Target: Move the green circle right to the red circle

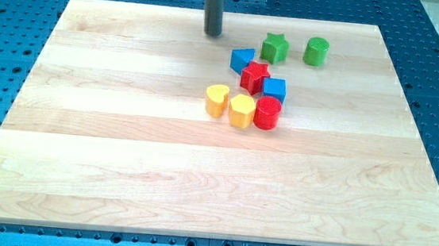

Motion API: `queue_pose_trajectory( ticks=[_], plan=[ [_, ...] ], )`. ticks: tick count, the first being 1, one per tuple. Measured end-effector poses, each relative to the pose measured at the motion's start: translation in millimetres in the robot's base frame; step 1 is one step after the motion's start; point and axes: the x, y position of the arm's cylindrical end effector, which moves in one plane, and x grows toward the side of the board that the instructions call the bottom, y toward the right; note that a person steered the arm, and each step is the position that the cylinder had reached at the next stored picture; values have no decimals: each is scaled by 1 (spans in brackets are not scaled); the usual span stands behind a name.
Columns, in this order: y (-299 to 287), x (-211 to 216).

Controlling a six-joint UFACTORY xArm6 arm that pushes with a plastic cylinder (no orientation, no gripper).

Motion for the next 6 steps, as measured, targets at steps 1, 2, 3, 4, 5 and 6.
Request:
queue_pose_trajectory(
  ticks=[1,2,3,4,5,6],
  plan=[
    [24,-7],
    [24,-7],
    [24,-6],
    [73,-4],
    [157,5],
    [182,43]
  ],
)
